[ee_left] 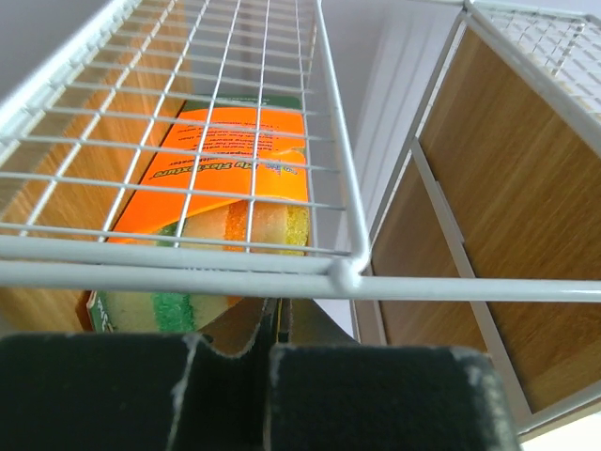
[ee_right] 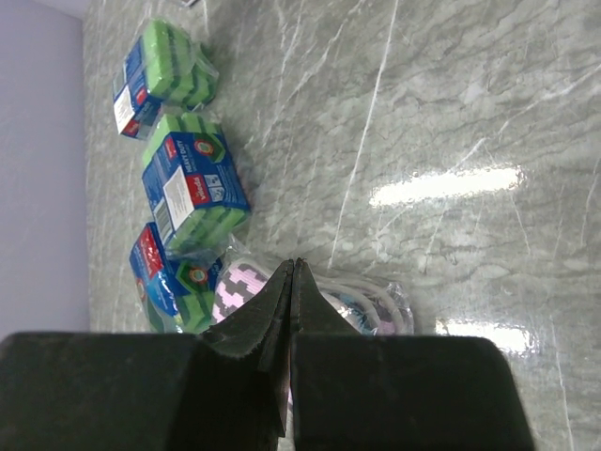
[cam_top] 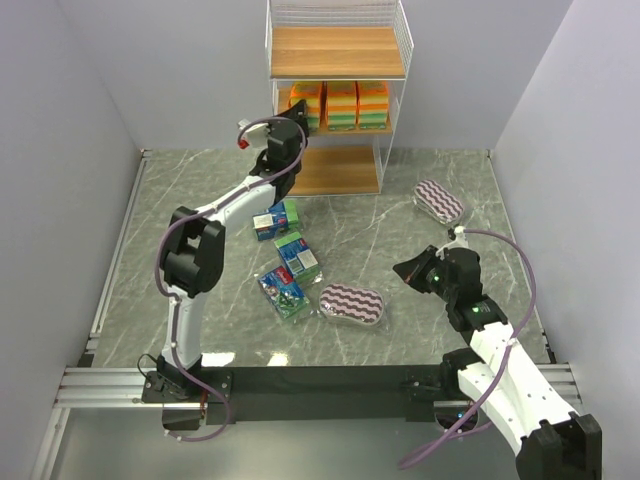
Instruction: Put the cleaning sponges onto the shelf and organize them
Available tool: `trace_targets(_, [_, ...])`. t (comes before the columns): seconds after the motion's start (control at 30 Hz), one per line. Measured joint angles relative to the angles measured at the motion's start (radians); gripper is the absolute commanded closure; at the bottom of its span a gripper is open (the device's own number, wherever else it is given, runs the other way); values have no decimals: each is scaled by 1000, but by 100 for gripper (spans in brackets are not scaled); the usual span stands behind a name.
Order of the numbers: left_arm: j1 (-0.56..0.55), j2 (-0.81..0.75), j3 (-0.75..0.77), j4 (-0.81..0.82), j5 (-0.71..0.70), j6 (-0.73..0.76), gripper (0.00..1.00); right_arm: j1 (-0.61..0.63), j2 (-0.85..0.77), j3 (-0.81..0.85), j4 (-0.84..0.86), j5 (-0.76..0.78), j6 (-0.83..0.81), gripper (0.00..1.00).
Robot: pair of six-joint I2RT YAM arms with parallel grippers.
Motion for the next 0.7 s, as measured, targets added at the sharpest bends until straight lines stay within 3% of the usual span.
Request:
trace_targets(0.17, [0, 20, 8, 35, 27, -18, 96, 0, 1, 0, -7, 0, -10, 100])
trace_targets(0.23, [0, 22, 8, 46, 34, -18, 88, 0, 3, 0, -7, 0, -13, 100])
trace_targets(0.27, [0, 22, 8, 48, 37, -17, 77, 0, 5, 0, -6, 0, -13, 100])
trace_targets(0.37, [-2, 22, -2, 67, 43, -12, 56, 0, 16, 0, -5, 0, -14, 100])
trace_targets(0.7, [-7, -23, -90, 128, 72, -2, 37, 0, 38, 0, 10, -1, -13, 99])
